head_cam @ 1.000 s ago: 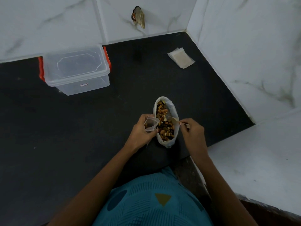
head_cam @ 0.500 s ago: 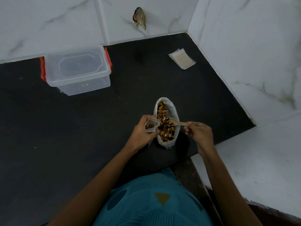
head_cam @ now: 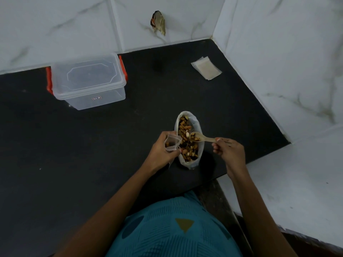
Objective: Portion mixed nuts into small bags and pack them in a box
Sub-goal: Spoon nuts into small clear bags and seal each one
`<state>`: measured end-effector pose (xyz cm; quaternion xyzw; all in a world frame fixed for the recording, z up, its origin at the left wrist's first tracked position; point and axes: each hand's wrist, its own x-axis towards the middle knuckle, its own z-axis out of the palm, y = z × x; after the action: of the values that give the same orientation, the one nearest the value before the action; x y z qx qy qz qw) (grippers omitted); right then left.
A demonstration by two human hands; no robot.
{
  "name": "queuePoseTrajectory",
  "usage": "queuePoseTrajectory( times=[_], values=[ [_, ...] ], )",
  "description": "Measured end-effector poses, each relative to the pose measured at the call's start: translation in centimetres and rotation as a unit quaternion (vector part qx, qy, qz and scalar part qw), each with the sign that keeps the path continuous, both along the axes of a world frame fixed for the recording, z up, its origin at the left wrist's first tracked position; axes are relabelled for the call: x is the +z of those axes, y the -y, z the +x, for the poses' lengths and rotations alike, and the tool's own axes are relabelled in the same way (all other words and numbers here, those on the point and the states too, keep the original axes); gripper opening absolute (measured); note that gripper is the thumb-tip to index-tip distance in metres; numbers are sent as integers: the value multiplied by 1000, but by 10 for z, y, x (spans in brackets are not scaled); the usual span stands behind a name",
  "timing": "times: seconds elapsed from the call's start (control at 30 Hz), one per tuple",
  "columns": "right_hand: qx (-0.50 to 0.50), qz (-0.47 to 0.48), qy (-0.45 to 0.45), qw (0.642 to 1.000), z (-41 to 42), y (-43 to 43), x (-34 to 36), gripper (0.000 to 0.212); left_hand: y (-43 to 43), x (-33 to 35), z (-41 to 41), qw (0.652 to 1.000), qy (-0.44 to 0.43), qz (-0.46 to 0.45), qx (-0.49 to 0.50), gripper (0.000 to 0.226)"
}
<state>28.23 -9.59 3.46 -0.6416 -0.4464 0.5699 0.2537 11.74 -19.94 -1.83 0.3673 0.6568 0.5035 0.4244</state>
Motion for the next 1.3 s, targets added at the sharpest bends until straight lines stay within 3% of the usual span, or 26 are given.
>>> queuePoseTrajectory(
  times=[0.4, 0.6, 0.73, 0.87, 0.97, 1.1, 1.23, 1.3],
  values=[
    [-25, -101, -120, 987, 4, 4, 32, 11, -1, 8, 0, 999, -39, 14, 20, 40],
    [21, -116, -180, 977, -3, 11, 59, 13, -3, 19, 1, 999, -36, 16, 28, 42],
    [67, -104, -170, 978, -13, 19, 64, 14, -5, 29, 3, 999, -6, 35, 28, 43],
    [111, -2, -97, 989, -20, 25, 62, 11, -5, 34, 3, 998, -2, 52, 32, 43],
    [176, 123, -31, 976, -22, 29, 58, 10, -4, 34, 2, 998, -3, 50, 31, 41],
    [289, 290, 32, 912, -26, 33, 53, 10, -5, 35, 3, 997, -28, 63, 27, 40],
    [388, 459, 79, 795, -27, 37, 48, 18, -5, 35, 2, 996, -30, 77, 32, 39],
    [388, 471, 78, 788, -27, 40, 48, 25, -6, 36, 2, 995, -25, 88, 38, 40]
  ],
)
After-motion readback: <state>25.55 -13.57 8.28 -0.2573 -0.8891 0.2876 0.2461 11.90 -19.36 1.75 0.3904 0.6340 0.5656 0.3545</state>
